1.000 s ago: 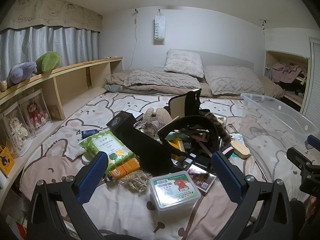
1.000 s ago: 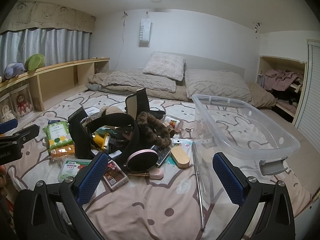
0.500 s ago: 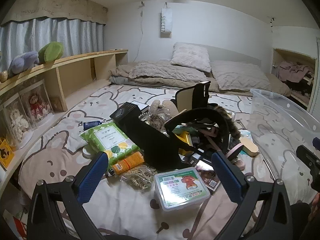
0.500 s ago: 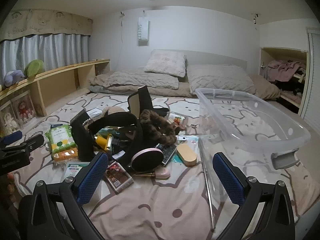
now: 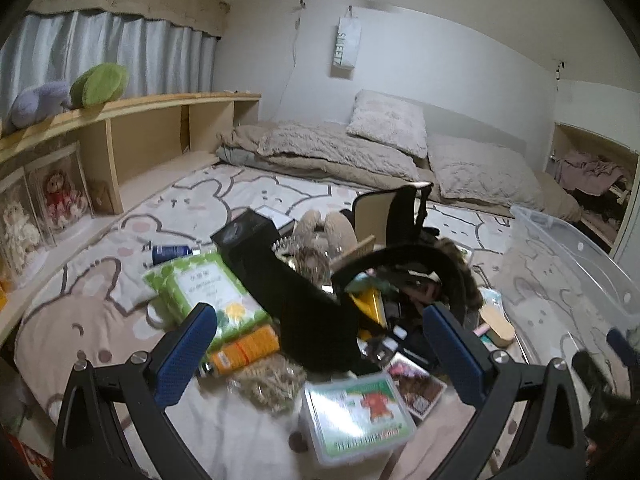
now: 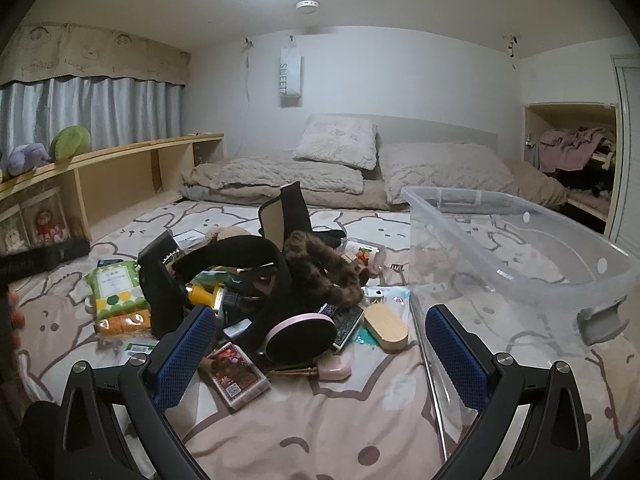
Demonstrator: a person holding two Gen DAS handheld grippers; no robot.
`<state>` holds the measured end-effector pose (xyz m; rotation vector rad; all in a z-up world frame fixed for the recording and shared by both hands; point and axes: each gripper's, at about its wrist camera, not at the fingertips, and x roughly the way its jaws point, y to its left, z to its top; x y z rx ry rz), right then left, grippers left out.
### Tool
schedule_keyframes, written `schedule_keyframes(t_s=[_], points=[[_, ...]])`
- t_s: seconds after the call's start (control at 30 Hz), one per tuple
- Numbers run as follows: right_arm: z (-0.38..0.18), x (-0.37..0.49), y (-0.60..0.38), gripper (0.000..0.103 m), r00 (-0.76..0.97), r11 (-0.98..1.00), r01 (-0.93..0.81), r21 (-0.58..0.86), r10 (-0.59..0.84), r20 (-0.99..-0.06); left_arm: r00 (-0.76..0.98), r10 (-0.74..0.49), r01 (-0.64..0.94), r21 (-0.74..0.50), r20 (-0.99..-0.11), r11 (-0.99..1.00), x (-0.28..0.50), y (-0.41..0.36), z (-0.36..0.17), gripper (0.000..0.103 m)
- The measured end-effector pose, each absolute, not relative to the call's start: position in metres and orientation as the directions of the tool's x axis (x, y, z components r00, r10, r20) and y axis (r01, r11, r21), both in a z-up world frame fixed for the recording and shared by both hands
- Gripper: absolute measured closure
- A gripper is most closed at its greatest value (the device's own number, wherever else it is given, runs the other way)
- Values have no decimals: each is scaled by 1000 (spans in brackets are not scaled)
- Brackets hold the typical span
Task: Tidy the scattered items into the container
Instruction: 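Move both tools over the cluttered pile of items on the bed, then lower left gripper onto black fabric piece while right gripper lowers toward red card box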
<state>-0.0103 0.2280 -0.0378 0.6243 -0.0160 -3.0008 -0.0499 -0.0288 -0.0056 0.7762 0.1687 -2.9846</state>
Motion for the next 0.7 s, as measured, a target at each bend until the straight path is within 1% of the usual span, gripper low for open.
schedule_keyframes(t_s=[0.17, 0.4, 0.57, 0.7], points=[[-53, -20, 224, 0, -892, -996, 83, 23, -85, -445, -894, -43, 90, -85, -447, -992, -69, -25, 10, 0], [-74, -31, 216, 0, -857, -994, 111, 7, -99, -506, -895, -45, 113, -129, -443, -985, -103, -26, 26, 0], [-87, -42, 212, 0, -825, -992, 127, 6, -109, -554, -883, -67, 146, -137, -464, -980, -123, -29, 18, 0], [-98, -54, 209, 0, -779, -988, 146, 56, -150, -609, -856, -94, 187, -136, -508, -973, -134, -34, -5, 0]])
